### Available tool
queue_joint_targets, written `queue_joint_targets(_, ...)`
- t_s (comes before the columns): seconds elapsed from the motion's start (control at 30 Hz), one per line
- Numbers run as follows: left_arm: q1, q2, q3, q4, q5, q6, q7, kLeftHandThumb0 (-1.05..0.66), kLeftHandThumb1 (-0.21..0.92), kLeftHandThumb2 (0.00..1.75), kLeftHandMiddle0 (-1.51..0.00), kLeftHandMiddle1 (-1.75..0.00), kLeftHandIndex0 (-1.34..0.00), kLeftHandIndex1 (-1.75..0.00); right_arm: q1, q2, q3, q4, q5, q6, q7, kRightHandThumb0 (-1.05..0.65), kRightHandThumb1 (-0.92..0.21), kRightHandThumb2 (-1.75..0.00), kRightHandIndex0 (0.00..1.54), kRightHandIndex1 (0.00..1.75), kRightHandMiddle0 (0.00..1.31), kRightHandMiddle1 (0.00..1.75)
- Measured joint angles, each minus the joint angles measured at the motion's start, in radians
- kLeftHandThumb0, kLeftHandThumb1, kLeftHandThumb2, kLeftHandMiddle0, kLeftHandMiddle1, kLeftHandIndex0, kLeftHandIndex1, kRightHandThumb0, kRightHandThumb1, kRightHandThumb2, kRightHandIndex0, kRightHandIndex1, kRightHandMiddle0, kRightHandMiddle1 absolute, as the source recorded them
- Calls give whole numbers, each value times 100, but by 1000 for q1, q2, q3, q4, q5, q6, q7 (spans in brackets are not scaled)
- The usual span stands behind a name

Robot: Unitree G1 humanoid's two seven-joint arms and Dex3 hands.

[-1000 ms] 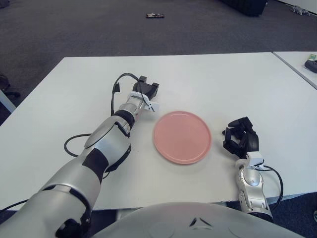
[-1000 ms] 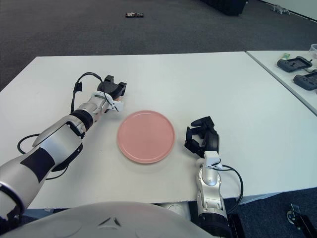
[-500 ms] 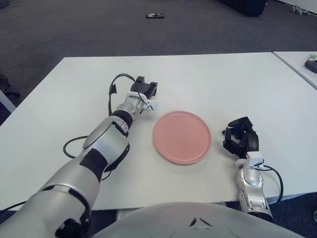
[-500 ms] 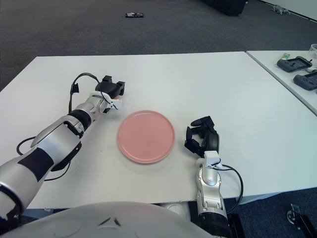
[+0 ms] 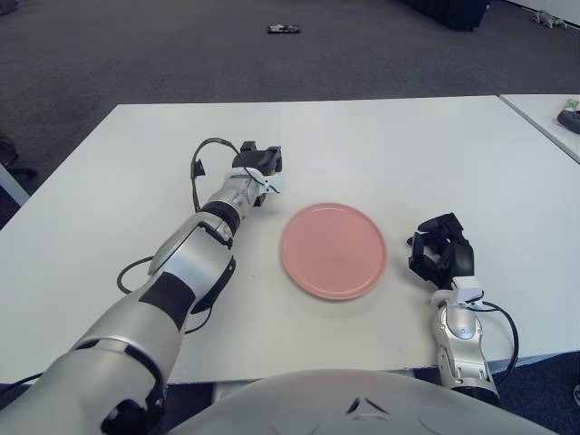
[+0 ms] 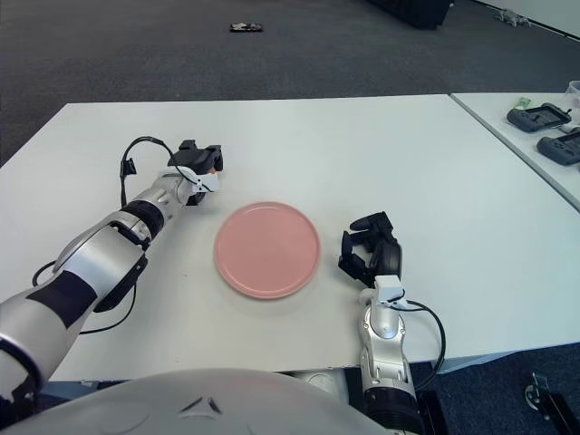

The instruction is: Put the apple into the plate.

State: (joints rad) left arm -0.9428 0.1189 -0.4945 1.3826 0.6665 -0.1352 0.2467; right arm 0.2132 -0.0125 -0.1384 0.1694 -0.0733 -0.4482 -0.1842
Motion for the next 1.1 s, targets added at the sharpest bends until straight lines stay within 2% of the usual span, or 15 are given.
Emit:
queue_joint_targets(0.63, -8, 11, 138, -29, -136, -53, -130, 0, -11, 175, -98, -160, -70, -175, -11, -6, 1, 11, 3, -1, 5, -40, -59, -98, 58, 143, 40, 175)
queue_joint_targets(1.1, -27, 20, 196, -56, -196, -126, -148, 0, -10, 175, -96, -162, -70, -175, -21, -8, 4, 17, -15, 10, -4, -40, -57, -100, 60, 147, 41, 175)
